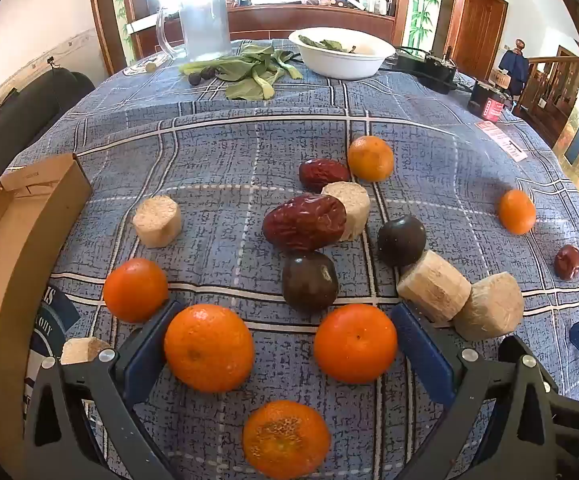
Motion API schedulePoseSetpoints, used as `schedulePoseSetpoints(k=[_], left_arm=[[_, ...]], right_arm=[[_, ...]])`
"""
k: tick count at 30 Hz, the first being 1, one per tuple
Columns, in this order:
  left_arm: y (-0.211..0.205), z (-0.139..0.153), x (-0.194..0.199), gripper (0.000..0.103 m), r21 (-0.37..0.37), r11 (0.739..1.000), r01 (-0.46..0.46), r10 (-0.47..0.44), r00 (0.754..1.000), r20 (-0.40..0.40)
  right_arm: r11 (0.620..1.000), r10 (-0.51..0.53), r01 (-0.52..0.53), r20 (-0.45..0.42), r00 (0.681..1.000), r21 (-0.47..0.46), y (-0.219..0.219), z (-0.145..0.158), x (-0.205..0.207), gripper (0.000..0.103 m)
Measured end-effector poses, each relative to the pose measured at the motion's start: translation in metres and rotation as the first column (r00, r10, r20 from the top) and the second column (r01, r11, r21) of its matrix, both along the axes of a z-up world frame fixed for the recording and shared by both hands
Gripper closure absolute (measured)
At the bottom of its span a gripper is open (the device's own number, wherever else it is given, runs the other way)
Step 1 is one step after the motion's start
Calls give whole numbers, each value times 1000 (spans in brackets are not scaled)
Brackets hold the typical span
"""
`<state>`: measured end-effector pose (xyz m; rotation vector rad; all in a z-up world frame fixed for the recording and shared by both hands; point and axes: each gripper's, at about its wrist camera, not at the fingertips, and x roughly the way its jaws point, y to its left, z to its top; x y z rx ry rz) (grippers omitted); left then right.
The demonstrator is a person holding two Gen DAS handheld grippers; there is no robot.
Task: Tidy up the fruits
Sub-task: 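Lift the cardboard tray with the left tool while the right tool approaches the beige cylinder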
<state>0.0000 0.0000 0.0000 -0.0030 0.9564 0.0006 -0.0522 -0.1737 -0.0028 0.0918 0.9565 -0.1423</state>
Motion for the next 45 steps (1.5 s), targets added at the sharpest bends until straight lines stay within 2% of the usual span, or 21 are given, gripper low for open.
schedulePoseSetpoints(k=[27, 40, 45], left_arm=[[1, 0, -1, 0, 6, 1000, 19, -19, 1000, -5], [7, 2, -11, 0, 4, 997, 80, -79, 992, -103], [13, 6, -12, 2, -5, 997, 81, -81, 981, -176]], right_arm=[[1000, 0, 0, 0, 1000, 0, 1, 0, 0, 1], [1000, 16, -13, -142, 990, 26, 0, 5, 6, 1], [1000, 18, -15, -153, 988, 20, 2, 4, 7, 1]])
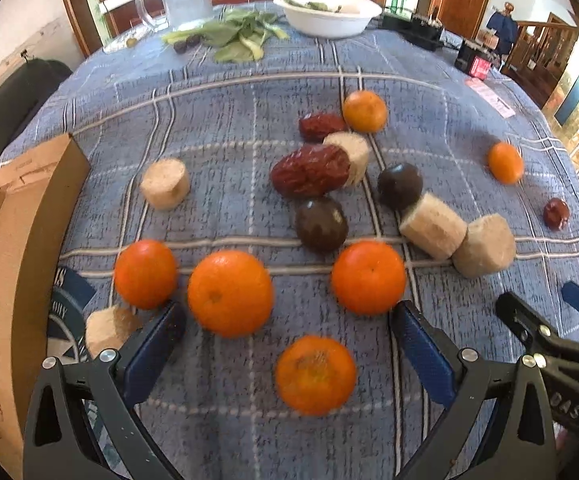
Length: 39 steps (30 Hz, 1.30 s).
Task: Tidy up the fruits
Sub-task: 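Lift the cardboard tray with the left tool while the right tool approaches the beige cylinder, then grasp the beige cylinder with the right tool while the left tool grasps a mandarin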
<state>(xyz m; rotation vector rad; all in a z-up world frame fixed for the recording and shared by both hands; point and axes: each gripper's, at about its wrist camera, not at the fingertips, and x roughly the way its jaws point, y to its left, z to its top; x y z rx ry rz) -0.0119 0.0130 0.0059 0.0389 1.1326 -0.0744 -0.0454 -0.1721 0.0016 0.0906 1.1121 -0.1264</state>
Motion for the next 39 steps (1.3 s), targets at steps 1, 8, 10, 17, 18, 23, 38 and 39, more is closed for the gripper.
schedulePoseSetpoints(k=[1, 8, 10, 17, 18, 23, 38, 39], left_arm=[[4, 5, -4, 8, -9, 1000, 0, 0, 1000, 3], [44, 61, -25, 13, 13, 1000, -9, 6, 984, 178], [66, 77, -25, 13, 1, 999, -35, 35, 977, 208], [127, 100, -24, 13, 43, 991, -129, 113, 960, 258], [132, 98, -25, 12, 38, 991, -129, 115, 961, 251], [134, 78, -29, 13, -7, 995, -102, 101, 979, 177], [85, 38, -1, 59, -119, 979, 164, -162, 986, 22], [84, 34, 2, 59, -119, 976, 182, -183, 983, 4]], right_arm=[[1000, 0, 0, 3, 1000, -1, 0, 0, -1, 1], [1000, -10, 10, 19, 1000, -6, 1, 2, -3, 1], [1000, -6, 6, -1, 1000, -4, 0, 2, 0, 1], [999, 23, -20, 94, 995, -29, 6, 35, -10, 6], [999, 29, -25, 135, 990, -31, 8, 44, -14, 6], [992, 120, -123, 126, 985, 15, 19, 46, -8, 7], [947, 215, -233, 104, 971, 220, 25, 30, 18, 35], [945, 227, -244, 102, 969, 218, 27, 29, 21, 36]])
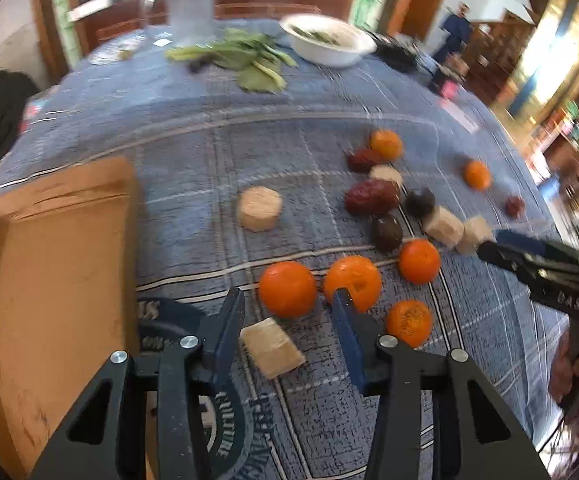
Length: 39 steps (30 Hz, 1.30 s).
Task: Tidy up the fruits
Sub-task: 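Grasp the beige cylinder with the right tool while the left tool grasps a mandarin, then carry the beige cylinder into the tray and open the right tool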
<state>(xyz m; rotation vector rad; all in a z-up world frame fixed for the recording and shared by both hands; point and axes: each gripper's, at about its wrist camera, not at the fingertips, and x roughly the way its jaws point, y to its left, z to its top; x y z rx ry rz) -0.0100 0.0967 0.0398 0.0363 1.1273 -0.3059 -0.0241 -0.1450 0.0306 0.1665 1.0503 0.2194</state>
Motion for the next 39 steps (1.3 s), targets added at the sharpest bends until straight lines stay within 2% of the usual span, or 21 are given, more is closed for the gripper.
schedulePoseSetpoints(k=[3, 7, 9, 10, 13, 15, 16, 23, 27, 32, 35, 39], left_arm=[[-2, -12, 9, 59, 34, 999, 24, -23, 999, -27], [8, -15, 18, 59, -18, 1000, 2, -3, 999, -43], [6, -15, 20, 61, -14, 1000, 5, -6, 999, -38], [3, -15, 20, 71, -20, 1000, 15, -16, 999, -38], [-1, -13, 18, 71, -3, 1000, 26, -26, 999, -27], [1, -13, 16, 72, -23, 1000, 17, -17, 999, -31], [3, -13, 16, 72, -24, 1000, 13, -13, 999, -32], [15, 0, 7, 72, -49, 998, -27, 28, 1000, 4], [38, 16, -3, 72, -100, 991, -83, 87, 996, 35], [84, 28, -14, 72, -133, 977, -165, 172, 984, 47], [120, 34, -20, 72, -109, 968, -224, 231, 971, 60], [167, 37, -33, 72, -38, 952, -305, 307, 949, 77]], right_arm=[[999, 38, -38, -7, 999, -11, 5, -3, 5, 38], [997, 69, -70, -21, 997, -39, 13, -9, 14, 39], [996, 71, -72, -27, 997, -47, 16, -12, 17, 39], [996, 74, -75, -27, 997, -43, 16, -12, 17, 41], [996, 86, -86, -30, 996, -28, 18, -12, 18, 52], [995, 91, -91, -32, 995, -25, 20, -12, 17, 56], [995, 92, -93, -34, 995, -29, 21, -12, 17, 62], [999, 40, -40, -51, 998, 6, 13, -6, 5, 64], [1000, 17, -16, -37, 999, 15, 15, 7, -5, 64], [999, 49, -49, -6, 999, 21, 41, 31, -16, 64], [994, 97, -97, 7, 995, 41, 70, 43, -17, 63], [979, 192, -194, 26, 981, 60, 129, 57, -16, 63]])
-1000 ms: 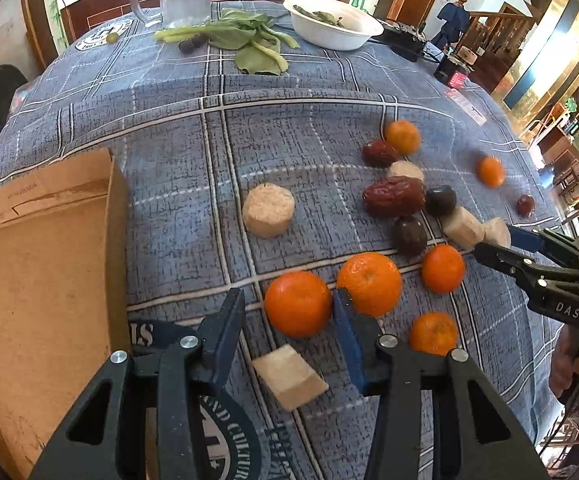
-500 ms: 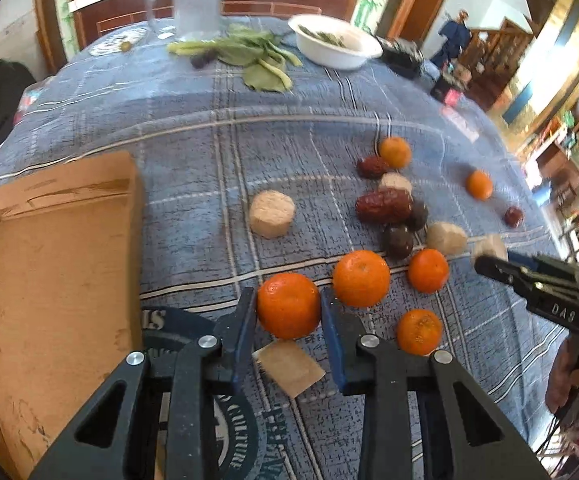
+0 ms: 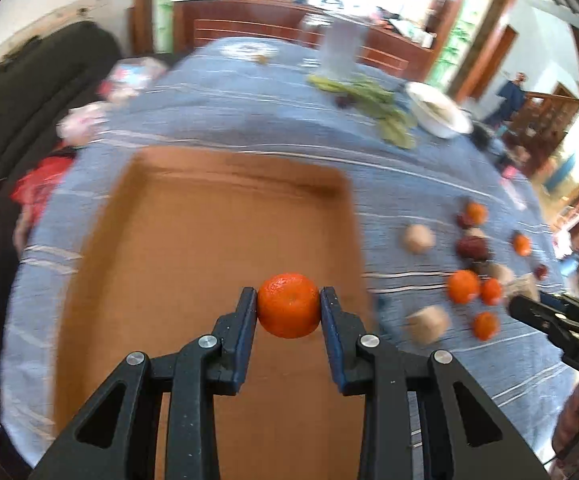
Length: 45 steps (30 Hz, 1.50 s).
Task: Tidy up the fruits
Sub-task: 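Carry the beige cylinder into the tray and open the right tool, then grasp the beige cube with the left tool while the right tool grasps a mandarin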
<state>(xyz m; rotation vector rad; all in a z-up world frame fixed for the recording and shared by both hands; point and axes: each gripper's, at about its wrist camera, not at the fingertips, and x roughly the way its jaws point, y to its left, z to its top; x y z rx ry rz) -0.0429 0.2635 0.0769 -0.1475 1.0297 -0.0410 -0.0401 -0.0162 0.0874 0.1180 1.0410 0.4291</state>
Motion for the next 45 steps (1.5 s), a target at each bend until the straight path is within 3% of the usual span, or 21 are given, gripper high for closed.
schedulePoseSetpoints(k=[4, 11, 21, 23, 25, 27, 33, 38, 45], left_arm=[[37, -6, -12, 72, 52, 997, -63, 64, 998, -22], [72, -21, -18, 72, 59, 989, -134, 138, 988, -67], [95, -27, -23, 68, 38, 985, -171, 174, 980, -102], [95, -22, -23, 54, 44, 984, -171, 175, 981, -89], [94, -17, -21, 50, 33, 984, -173, 175, 982, -76], [92, -11, -17, 49, 37, 984, -174, 176, 982, -67], [72, 13, -11, 45, 28, 986, -164, 164, 986, -19], [30, 29, -9, 42, 20, 995, -94, 94, 996, 9], [-55, 15, -5, 42, 4, 997, 76, -76, 997, -21]], right_arm=[[993, 111, -111, 1, 994, 28, 64, 5, -3, 63], [963, 267, -266, -42, 963, 35, 160, -7, -6, 63], [958, 287, -288, -87, 954, -6, 206, -40, 2, 61], [957, 287, -289, -78, 955, -7, 208, -40, 2, 55], [960, 280, -281, -64, 958, -2, 207, -37, 3, 39], [963, 268, -268, -52, 962, 7, 206, -35, 5, 37], [979, 204, -204, 2, 979, 17, 168, -12, 2, 37], [997, 76, -77, 45, 996, 25, 87, 5, -3, 37], [995, -100, 99, -39, 994, -35, -37, -27, -10, 37]])
